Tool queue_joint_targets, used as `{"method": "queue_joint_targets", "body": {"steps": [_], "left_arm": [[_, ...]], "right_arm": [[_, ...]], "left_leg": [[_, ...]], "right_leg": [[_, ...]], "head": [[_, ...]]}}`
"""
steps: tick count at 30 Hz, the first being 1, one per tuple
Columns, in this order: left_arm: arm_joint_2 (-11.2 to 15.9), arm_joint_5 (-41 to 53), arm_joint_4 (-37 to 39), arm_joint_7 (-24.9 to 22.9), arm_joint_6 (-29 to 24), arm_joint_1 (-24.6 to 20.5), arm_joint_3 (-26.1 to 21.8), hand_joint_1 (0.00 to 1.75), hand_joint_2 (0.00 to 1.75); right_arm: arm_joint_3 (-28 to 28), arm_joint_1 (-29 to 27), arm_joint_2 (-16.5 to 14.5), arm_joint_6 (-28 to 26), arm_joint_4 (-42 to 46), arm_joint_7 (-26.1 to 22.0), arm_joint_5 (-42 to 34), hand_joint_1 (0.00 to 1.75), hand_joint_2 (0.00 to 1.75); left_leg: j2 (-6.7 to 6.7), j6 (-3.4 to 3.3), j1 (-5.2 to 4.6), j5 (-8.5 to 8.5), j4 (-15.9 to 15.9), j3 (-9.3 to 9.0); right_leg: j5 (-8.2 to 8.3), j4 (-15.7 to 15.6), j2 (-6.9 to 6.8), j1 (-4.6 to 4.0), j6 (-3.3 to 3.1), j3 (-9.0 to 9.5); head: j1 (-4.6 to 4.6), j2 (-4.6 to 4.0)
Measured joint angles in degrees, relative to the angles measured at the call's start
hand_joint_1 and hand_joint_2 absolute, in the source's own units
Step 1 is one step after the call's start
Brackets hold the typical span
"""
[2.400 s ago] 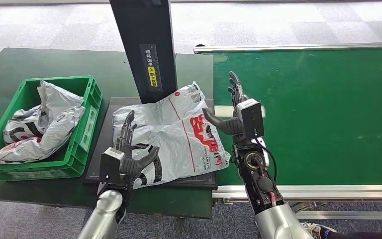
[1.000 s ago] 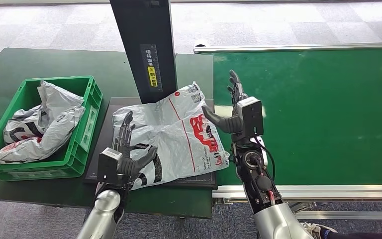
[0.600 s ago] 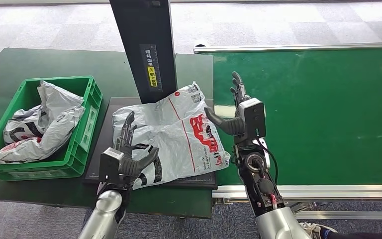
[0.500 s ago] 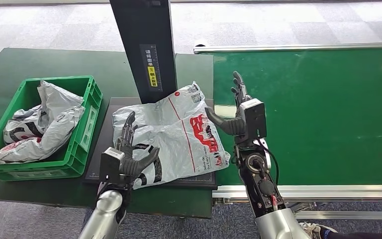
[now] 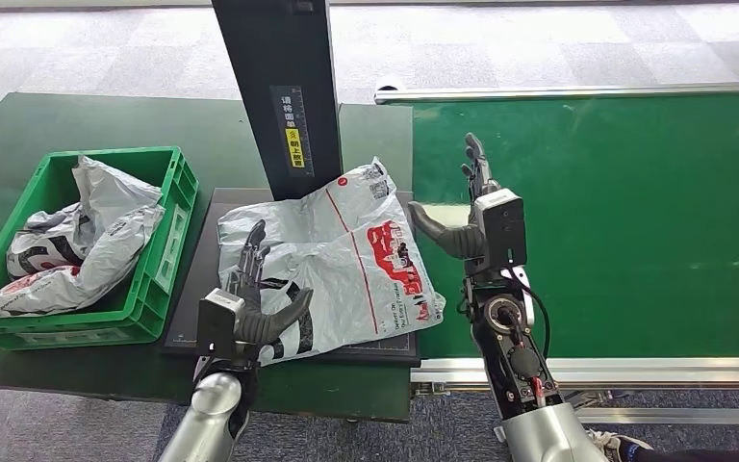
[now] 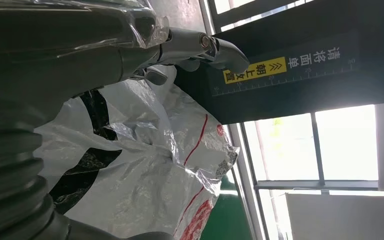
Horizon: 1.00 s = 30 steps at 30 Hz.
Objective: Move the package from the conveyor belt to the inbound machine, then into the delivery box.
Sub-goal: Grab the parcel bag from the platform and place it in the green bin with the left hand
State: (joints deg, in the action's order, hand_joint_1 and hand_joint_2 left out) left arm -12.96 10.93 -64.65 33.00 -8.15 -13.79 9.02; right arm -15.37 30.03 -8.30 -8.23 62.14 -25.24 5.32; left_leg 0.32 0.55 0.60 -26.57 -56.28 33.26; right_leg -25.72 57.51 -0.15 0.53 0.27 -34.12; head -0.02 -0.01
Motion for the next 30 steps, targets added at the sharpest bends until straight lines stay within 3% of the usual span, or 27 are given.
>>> {"method": "queue_joint_targets", "body": {"steps": [14, 19, 22, 25, 27, 30], "left_arm": [[0.02, 0.17, 0.03, -0.22, -0.18, -0.02, 0.66, 0.0, 1.75], [0.04, 3.7, 1.54, -2.7, -4.1, -0.87, 1.1, 0.0, 1.75], [0.33, 12.28, 4.42, -8.2, -10.47, -2.47, 2.24, 0.0, 1.75], [0.96, 24.21, 8.54, -17.99, -15.9, -4.75, 4.17, 0.0, 1.75], [1.47, 30.99, 11.31, -23.64, -17.34, -6.34, 5.12, 0.0, 1.75], [1.99, 37.35, 14.35, -28.2, -16.46, -8.36, 5.5, 0.0, 1.75]], "right_arm": [[0.0, -0.01, 0.45, -0.2, 0.0, 0.01, 0.0, 0.0, 1.75], [-0.08, 0.0, 0.43, -0.9, -0.02, 0.11, 0.31, 0.0, 1.75], [-0.14, 0.02, 0.34, -1.37, -0.16, -0.04, 0.5, 0.0, 1.75], [-0.2, 0.06, 0.08, -1.39, -0.28, -0.04, 0.91, 0.0, 1.75], [-0.27, 0.07, -0.1, -1.26, -0.33, 0.28, 1.45, 0.0, 1.75], [-0.46, 0.07, -0.2, -0.93, -0.35, 1.0, 2.27, 0.0, 1.75]], "left_leg": [[0.0, 0.0, 0.0, 0.0, 0.0, 0.0], [0.0, 0.0, 0.0, 0.0, 0.0, 0.0], [-0.03, 0.0, 0.0, 0.0, 0.0, 0.0], [-0.02, 0.0, 0.0, 0.0, 0.0, 0.0], [-0.02, 0.0, 0.0, 0.0, 0.0, 0.0], [-0.03, 0.0, 0.0, 0.01, 0.0, 0.0]], "right_leg": [[0.0, 0.0, 0.0, 0.0, 0.0, 0.0], [0.0, 0.0, 0.0, 0.0, 0.0, 0.01], [0.0, 0.0, -0.01, 0.0, 0.0, 0.02], [0.0, 0.0, -0.01, 0.0, 0.0, 0.03], [0.01, 0.0, 0.0, 0.0, 0.0, 0.02], [0.01, 0.0, -0.01, 0.0, 0.0, 0.03]], "head": [[-0.01, -0.01], [0.0, -0.02], [0.0, -0.02], [0.0, -0.02], [-0.01, -0.01], [0.0, -0.02]]}}
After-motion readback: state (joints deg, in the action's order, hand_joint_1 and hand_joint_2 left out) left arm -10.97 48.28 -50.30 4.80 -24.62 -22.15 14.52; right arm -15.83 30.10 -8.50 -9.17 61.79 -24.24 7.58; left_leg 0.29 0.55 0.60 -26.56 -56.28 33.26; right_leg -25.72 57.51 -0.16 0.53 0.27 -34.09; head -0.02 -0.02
